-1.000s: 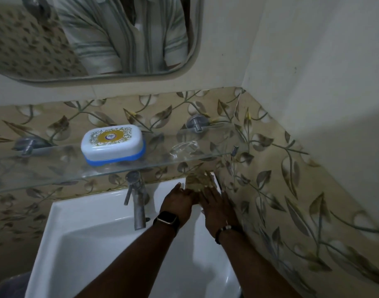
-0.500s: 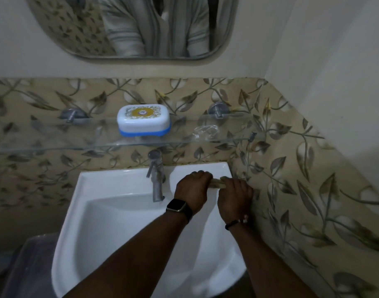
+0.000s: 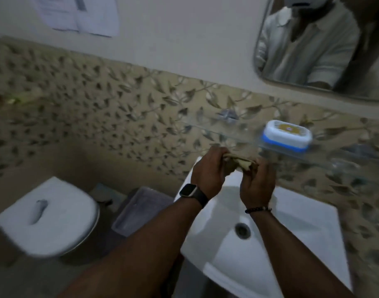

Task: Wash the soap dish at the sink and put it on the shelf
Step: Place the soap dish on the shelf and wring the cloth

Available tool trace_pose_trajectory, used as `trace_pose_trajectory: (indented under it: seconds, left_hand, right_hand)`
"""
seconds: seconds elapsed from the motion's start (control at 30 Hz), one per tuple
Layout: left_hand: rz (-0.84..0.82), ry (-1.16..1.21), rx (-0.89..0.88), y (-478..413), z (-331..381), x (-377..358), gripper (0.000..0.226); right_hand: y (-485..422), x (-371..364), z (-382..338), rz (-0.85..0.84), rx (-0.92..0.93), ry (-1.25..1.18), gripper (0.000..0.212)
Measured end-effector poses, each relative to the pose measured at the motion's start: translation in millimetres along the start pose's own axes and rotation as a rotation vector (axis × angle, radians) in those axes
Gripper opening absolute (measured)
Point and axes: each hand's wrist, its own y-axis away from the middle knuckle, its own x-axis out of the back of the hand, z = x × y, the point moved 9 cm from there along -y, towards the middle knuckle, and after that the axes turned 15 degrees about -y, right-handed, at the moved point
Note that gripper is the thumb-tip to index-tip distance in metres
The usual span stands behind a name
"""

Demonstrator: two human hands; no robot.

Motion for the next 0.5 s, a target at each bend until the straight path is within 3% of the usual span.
trace_pose_trajectory:
  seconds: [0.17,0.27,0.5]
  left_hand:
    - [0.183,-0.088,0.115,10,-93,82,0.014]
    - [0.226,-0.129,0.163,19,-145,114,0.016]
    - [0.172,-0.047,0.449,71,-265,136,0.020]
  right_hand:
    - [-6,-101,-64,-0.150,0.043,-0.100,0.019]
    - [3,-158,-88,-0.277,0.008,-0.147,0.032]
    - [55,-265,-113,-0.599,-0.101,-0.210,0.044]
